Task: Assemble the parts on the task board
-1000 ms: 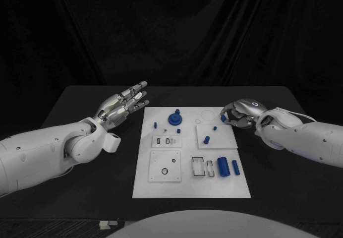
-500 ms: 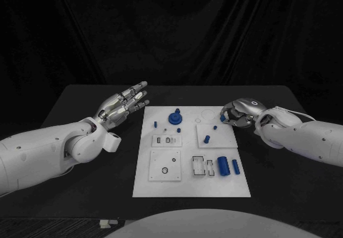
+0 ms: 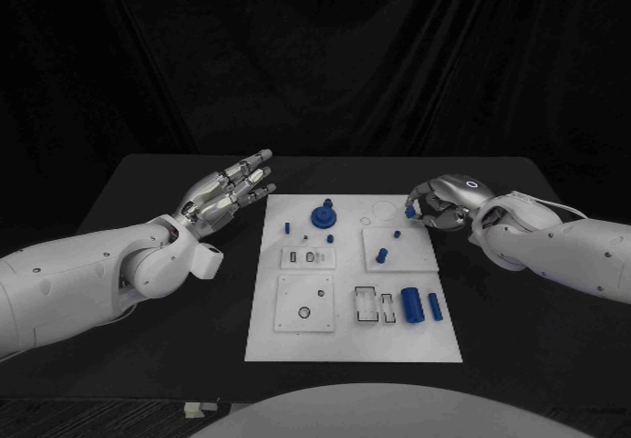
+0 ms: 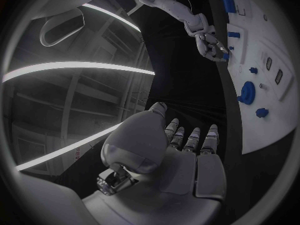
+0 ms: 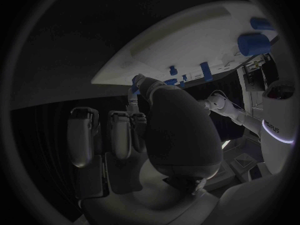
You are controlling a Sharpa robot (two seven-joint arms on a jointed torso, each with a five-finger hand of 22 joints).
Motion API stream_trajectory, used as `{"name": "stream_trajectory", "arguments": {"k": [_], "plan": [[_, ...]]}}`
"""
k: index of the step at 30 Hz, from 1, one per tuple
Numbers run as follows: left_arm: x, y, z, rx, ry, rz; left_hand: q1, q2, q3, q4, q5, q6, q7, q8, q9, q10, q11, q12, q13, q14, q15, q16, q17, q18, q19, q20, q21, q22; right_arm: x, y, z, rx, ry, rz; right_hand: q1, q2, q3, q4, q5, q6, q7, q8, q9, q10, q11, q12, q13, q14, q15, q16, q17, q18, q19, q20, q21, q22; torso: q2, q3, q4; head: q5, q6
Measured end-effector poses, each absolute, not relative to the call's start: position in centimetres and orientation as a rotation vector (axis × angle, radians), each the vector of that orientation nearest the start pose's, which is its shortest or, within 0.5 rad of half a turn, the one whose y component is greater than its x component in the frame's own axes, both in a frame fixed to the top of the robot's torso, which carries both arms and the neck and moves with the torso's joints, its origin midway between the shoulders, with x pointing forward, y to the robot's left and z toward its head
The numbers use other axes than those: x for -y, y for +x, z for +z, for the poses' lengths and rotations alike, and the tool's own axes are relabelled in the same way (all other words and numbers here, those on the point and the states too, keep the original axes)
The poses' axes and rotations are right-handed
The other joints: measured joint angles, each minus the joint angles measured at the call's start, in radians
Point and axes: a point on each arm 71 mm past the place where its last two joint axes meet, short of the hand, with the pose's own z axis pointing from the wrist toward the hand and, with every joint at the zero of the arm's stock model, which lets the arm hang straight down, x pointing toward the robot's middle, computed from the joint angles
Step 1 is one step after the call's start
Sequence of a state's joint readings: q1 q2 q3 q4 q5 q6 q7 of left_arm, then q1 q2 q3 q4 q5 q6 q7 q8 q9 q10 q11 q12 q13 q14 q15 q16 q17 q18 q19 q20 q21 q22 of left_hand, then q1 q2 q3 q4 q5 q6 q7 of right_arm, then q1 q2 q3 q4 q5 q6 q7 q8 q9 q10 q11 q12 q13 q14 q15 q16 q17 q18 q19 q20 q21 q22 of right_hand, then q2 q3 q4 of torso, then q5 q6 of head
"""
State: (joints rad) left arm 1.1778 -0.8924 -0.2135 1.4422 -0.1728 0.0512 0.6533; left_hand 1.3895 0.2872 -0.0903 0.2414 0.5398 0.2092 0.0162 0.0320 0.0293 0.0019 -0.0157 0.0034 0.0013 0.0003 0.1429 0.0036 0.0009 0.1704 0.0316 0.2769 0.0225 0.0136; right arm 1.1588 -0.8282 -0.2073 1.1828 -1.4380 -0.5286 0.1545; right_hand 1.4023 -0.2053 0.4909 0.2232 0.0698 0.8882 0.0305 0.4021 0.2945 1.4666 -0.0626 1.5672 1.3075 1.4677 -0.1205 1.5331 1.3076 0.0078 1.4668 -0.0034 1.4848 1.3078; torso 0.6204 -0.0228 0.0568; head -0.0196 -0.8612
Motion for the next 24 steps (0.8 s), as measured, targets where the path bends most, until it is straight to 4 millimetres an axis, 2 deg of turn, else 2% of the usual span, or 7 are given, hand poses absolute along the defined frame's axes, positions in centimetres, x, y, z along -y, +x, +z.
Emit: {"name": "stream_trajectory", "arguments": {"k": [5, 9, 14, 19, 24], "plan": [[-24.0, 46.0, -23.4, -1.553, -0.820, -1.790, 0.000, 0.000, 0.000, 0.000, 0.000, 0.000, 0.000, 0.000, 0.000, 0.000, 0.000, 0.000, 0.000, 0.000, 0.000, 0.000, 0.000, 0.000, 0.000, 0.000, 0.000, 0.000, 28.0, 50.3, -23.4, -1.557, -0.219, 0.531, 0.000, 0.000, 0.000, 0.000, 0.006, 0.000, 0.000, 0.000, 0.000, 0.000, 0.000, 0.000, 0.000, 0.000, 0.000, 0.000, 0.000, 0.000, 0.000, 0.000, 0.000, 0.000, 0.000, -0.0001, -0.0004, -0.001, 0.002], [-23.9, 46.0, -23.5, -1.554, -0.820, -1.791, 0.000, 0.000, 0.000, 0.000, 0.000, 0.000, 0.000, 0.000, 0.000, 0.000, 0.000, 0.000, 0.000, 0.000, 0.000, 0.000, 0.000, 0.000, 0.000, 0.000, 0.000, 0.000, 26.2, 49.9, -22.1, -1.538, -0.225, 0.573, 0.000, 0.000, 0.000, 0.000, 0.011, 0.000, 0.000, 0.004, 0.001, 0.000, 0.000, 0.000, 0.000, 0.000, 0.000, 0.000, 0.000, 0.000, 0.000, 0.000, 0.000, 0.000, -0.001, -0.0003, -0.0004, -0.002, 0.003], [-23.9, 46.0, -23.5, -1.554, -0.820, -1.791, 0.000, 0.000, 0.000, 0.000, 0.000, 0.000, 0.000, 0.000, 0.000, 0.000, 0.000, 0.000, 0.000, 0.000, 0.000, 0.000, 0.000, 0.000, 0.000, 0.000, 0.000, 0.000, 23.4, 49.1, -21.5, -1.533, -0.243, 0.630, 0.000, 0.000, -0.003, -0.003, 0.018, -0.001, 0.000, 0.005, 0.003, 0.000, 0.000, 0.000, 0.000, 0.000, 0.000, 0.000, 0.000, 0.000, 0.000, 0.000, -0.004, 0.000, -0.001, -0.0012, -0.0003, -0.002, 0.003], [-23.9, 46.0, -23.5, -1.556, -0.820, -1.792, 0.000, 0.000, 0.004, -0.004, 0.004, 0.000, 0.000, 0.000, 0.000, 0.000, 0.000, 0.000, 0.000, 0.000, 0.000, 0.000, 0.000, 0.000, 0.000, 0.000, 0.000, 0.000, 20.0, 48.2, -21.3, -1.537, -0.272, 0.691, 0.000, 0.000, -0.010, -0.010, 0.035, -0.006, 0.006, 0.005, 0.009, -0.001, 0.002, 0.000, 0.000, 0.000, 0.000, -0.005, 0.000, 0.000, 0.000, 0.000, -0.014, 0.000, -0.002, -0.0019, 0.0008, -0.002, -0.002], [-23.9, 46.0, -23.6, -1.558, -0.822, -1.790, 0.000, 0.000, 0.004, -0.004, 0.004, 0.000, 0.000, 0.000, 0.000, 0.000, 0.000, 0.000, 0.000, 0.000, 0.000, 0.000, 0.000, 0.000, 0.000, 0.000, 0.000, 0.000, 17.6, 47.3, -21.6, -1.548, -0.298, 0.730, -0.007, 0.007, -0.021, -0.012, 0.054, -0.010, 0.009, 0.005, 0.014, 0.000, 0.008, 0.000, 0.000, -0.004, 0.004, -0.005, 0.000, 0.000, 0.000, 0.000, -0.016, 0.000, -0.002, -0.0021, 0.0008, 0.000, -0.007]]}}
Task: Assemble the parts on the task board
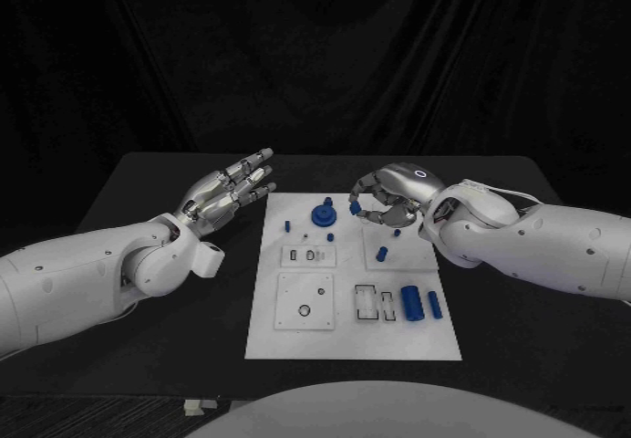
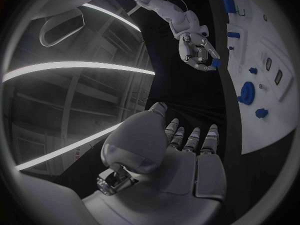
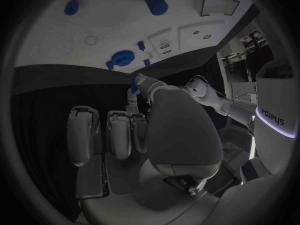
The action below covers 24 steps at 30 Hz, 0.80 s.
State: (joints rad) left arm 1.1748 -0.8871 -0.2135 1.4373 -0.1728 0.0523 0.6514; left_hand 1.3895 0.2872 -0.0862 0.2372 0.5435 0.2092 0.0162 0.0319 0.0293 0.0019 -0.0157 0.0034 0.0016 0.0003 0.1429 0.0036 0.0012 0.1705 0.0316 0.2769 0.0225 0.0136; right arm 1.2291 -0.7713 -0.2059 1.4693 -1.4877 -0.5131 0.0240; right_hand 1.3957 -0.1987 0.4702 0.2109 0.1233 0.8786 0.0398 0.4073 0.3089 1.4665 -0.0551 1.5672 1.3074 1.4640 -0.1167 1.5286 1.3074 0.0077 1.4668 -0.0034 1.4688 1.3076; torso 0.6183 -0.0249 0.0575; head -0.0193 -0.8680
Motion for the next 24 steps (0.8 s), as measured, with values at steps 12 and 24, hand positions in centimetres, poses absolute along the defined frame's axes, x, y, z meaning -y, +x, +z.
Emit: {"name": "stream_trajectory", "arguments": {"k": [12, 24], "plan": [[-23.8, 46.0, -23.7, -1.562, -0.824, -1.790, 0.000, 0.000, 0.000, 0.000, 0.000, 0.000, 0.000, 0.000, 0.000, 0.000, 0.000, 0.000, 0.000, 0.000, 0.000, 0.000, 0.000, 0.000, 0.000, 0.000, 0.000, 0.000, 13.6, 45.6, -22.8, -1.585, -0.357, 0.783, -0.002, 0.002, -0.007, -0.007, 0.009, 0.000, 0.000, 0.000, 0.002, 0.000, 0.000, 0.000, 0.000, 0.000, 0.000, -0.004, 0.000, 0.009, 0.000, 0.000, -0.006, 0.000, 0.003, 0.0017, 0.0000, -0.002, -0.005], [-23.6, 46.0, -23.8, -1.568, -0.824, -1.793, 0.000, 0.000, 0.000, 0.000, 0.000, 0.000, 0.000, 0.000, 0.000, 0.000, 0.000, 0.000, -0.001, 0.000, 0.000, 0.000, 0.000, 0.000, 0.000, 0.000, 0.000, 0.000, 11.8, 44.5, -24.7, -1.651, -0.397, 0.793, -0.001, 0.002, -0.012, -0.007, 0.009, -0.002, 0.002, -0.001, 0.003, 0.000, 0.000, 0.000, 0.001, 0.003, 0.003, -0.008, 0.000, 0.009, 0.000, 0.000, -0.014, 0.000, 0.003, 0.0022, -0.0012, 0.000, -0.005]]}}
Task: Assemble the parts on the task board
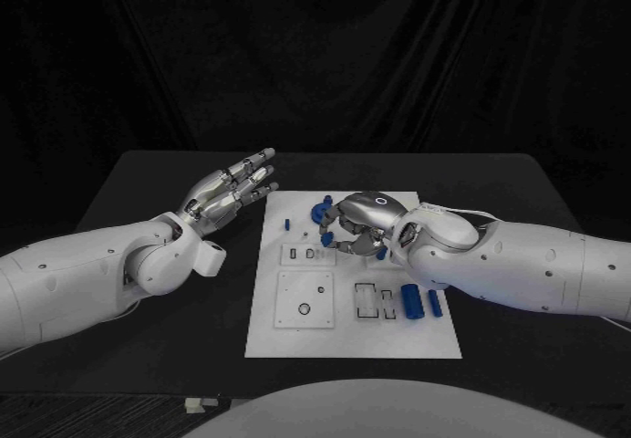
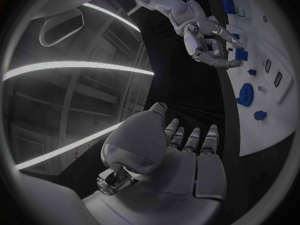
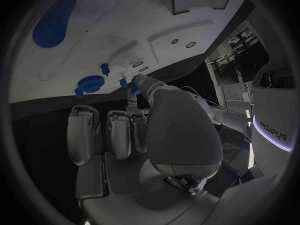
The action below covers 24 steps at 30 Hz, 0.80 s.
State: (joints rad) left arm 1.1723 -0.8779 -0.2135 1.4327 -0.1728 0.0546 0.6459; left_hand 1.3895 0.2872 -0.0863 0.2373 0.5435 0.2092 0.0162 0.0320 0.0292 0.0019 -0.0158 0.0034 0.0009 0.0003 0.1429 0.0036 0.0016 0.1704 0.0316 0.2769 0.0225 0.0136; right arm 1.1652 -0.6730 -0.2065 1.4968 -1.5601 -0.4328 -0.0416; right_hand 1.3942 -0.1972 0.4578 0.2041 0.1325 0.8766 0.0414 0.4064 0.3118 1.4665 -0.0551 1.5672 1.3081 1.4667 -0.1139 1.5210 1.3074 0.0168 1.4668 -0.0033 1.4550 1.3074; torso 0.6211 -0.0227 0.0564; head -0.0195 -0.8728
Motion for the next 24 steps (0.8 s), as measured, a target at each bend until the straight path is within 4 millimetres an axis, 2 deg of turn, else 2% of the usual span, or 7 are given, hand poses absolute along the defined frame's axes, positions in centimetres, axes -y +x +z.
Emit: {"name": "stream_trajectory", "arguments": {"k": [24], "plan": [[-23.4, 45.9, -23.9, -1.573, -0.826, -1.797, 0.000, 0.000, 0.000, 0.000, 0.000, 0.000, 0.000, 0.000, 0.000, 0.000, 0.000, 0.000, 0.000, 0.000, 0.000, 0.000, -0.001, 0.000, 0.000, 0.000, 0.000, 0.000, 11.3, 44.6, -26.2, -1.738, -0.438, 0.718, -0.004, 0.004, -0.009, -0.003, 0.007, -0.004, 0.001, 0.002, 0.004, 0.000, 0.000, 0.000, 0.000, 0.000, 0.000, -0.005, 0.000, 0.000, -0.004, 0.004, -0.015, 0.000, 0.000, 0.0000, 0.0003, 0.002, 0.000]]}}
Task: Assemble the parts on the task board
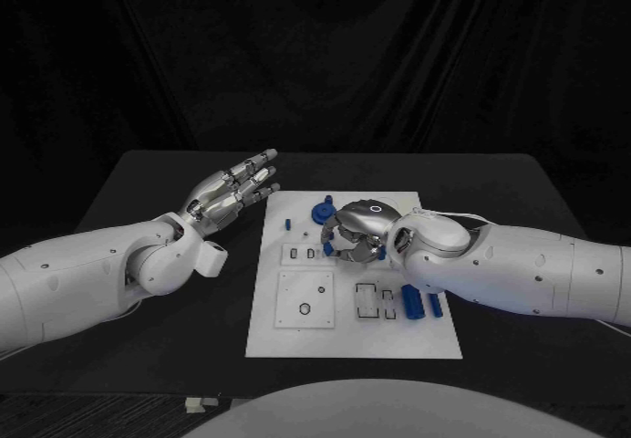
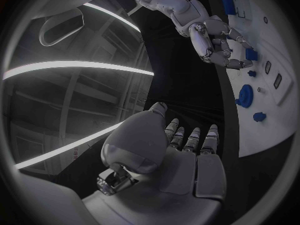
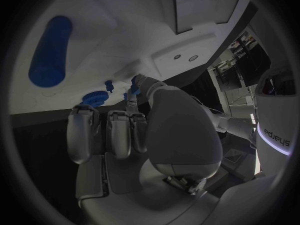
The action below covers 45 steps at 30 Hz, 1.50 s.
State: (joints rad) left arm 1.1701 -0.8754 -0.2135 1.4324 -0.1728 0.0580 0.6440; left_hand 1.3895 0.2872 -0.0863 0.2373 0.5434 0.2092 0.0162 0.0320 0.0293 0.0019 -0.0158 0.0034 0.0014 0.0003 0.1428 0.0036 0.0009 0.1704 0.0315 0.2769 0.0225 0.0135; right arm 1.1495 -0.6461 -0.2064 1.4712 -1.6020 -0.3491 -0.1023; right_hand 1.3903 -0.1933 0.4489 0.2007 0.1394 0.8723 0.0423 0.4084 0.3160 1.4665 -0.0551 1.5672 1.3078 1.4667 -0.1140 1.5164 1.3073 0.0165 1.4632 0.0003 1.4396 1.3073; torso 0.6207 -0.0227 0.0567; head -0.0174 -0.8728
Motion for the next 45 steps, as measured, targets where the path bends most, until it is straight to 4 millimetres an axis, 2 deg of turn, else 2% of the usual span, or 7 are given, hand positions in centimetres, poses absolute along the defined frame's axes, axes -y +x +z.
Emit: {"name": "stream_trajectory", "arguments": {"k": [7, 25, 27, 28, 42, 45], "plan": [[-23.42, 45.94, -23.94, -1.574, -0.827, -1.797, 0.000, 0.000, 0.000, 0.000, 0.000, 0.000, 0.000, 0.000, 0.000, 0.000, 0.000, 0.000, 0.000, 0.000, 0.000, 0.000, 0.000, 0.000, 0.000, 0.000, 0.000, 0.000, 11.37, 44.64, -26.35, -1.751, -0.443, 0.701, 0.000, 0.000, -0.005, -0.005, 0.004, -0.006, 0.006, 0.000, 0.000, 0.000, 0.000, 0.000, 0.000, 0.000, 0.000, -0.007, 0.000, 0.000, 0.004, 0.004, -0.006, 0.000, 0.000, -0.0001, 0.0002, 0.000, 0.000], [-23.29, 45.93, -24.03, -1.579, -0.828, -1.802, 0.000, 0.000, 0.006, 0.000, 0.000, 0.000, 0.000, 0.000, 0.000, 0.000, 0.000, 0.000, 0.000, 0.000, 0.000, 0.000, 0.001, 0.000, 0.000, 0.000, 0.000, 0.000, 10.96, 44.76, -26.50, -1.762, -0.457, 0.692, -0.004, 0.004, -0.015, -0.015, 0.004, -0.031, 0.003, -0.005, 0.003, -0.004, 0.004, 0.000, 0.000, -0.004, 0.004, -0.007, 0.000, 0.000, 0.004, 0.004, -0.010, 0.001, 0.000, -0.0002, 0.0001, -0.001, 0.000], [-23.29, 45.93, -24.04, -1.579, -0.828, -1.803, 0.000, 0.000, 0.006, 0.000, 0.000, 0.000, 0.000, 0.000, 0.000, 0.000, 0.000, 0.000, 0.000, 0.000, 0.000, 0.000, 0.001, 0.000, 0.000, 0.000, 0.000, 0.000, 10.92, 44.77, -26.51, -1.763, -0.459, 0.692, -0.004, 0.004, -0.017, -0.017, 0.004, -0.038, 0.003, -0.010, 0.002, -0.004, 0.004, 0.000, 0.000, -0.004, 0.004, -0.007, 0.000, 0.002, 0.004, 0.004, -0.010, 0.001, 0.000, -0.0002, 0.0002, -0.001, 0.000], [-23.29, 45.92, -24.04, -1.580, -0.828, -1.803, 0.000, 0.000, 0.006, 0.000, 0.000, 0.000, 0.000, 0.000, 0.000, 0.000, 0.000, 0.000, 0.000, 0.000, 0.000, 0.000, 0.001, 0.000, 0.000, 0.000, 0.000, 0.000, 10.91, 44.77, -26.51, -1.764, -0.460, 0.692, -0.004, 0.004, -0.017, -0.017, 0.004, -0.046, 0.003, -0.015, 0.001, -0.004, 0.004, 0.000, 0.000, -0.004, 0.004, -0.007, 0.000, 0.016, 0.004, 0.004, -0.010, 0.001, 0.000, -0.0002, 0.0002, -0.001, 0.000], [-23.30, 45.90, -24.07, -1.581, -0.829, -1.804, 0.000, 0.000, 0.006, 0.000, 0.000, 0.000, 0.000, 0.000, 0.000, 0.000, 0.000, 0.000, 0.000, 0.000, 0.000, 0.000, 0.001, 0.000, 0.000, 0.000, 0.000, 0.000, 10.80, 44.76, -26.63, -1.775, -0.469, 0.689, -0.004, 0.004, -0.027, -0.027, 0.004, -0.096, 0.002, -0.051, -0.016, -0.004, 0.004, 0.000, 0.000, -0.004, 0.004, -0.007, 0.000, 0.015, 0.004, 0.004, -0.015, 0.001, 0.000, -0.0003, -0.0001, -0.001, 0.000], [-23.30, 45.90, -24.08, -1.581, -0.829, -1.804, 0.000, 0.000, 0.006, 0.000, 0.000, 0.000, 0.000, 0.000, 0.000, 0.000, 0.000, 0.000, 0.000, 0.000, 0.000, 0.000, 0.001, 0.000, 0.000, 0.000, 0.000, 0.000, 10.82, 44.77, -26.66, -1.778, -0.470, 0.687, -0.004, 0.004, -0.031, -0.026, -0.004, -0.120, 0.002, -0.072, -0.029, -0.004, 0.004, 0.000, 0.000, -0.004, 0.004, -0.010, 0.000, 0.015, 0.004, 0.004, -0.015, 0.000, 0.000, -0.0002, -0.0002, -0.001, 0.000]]}}
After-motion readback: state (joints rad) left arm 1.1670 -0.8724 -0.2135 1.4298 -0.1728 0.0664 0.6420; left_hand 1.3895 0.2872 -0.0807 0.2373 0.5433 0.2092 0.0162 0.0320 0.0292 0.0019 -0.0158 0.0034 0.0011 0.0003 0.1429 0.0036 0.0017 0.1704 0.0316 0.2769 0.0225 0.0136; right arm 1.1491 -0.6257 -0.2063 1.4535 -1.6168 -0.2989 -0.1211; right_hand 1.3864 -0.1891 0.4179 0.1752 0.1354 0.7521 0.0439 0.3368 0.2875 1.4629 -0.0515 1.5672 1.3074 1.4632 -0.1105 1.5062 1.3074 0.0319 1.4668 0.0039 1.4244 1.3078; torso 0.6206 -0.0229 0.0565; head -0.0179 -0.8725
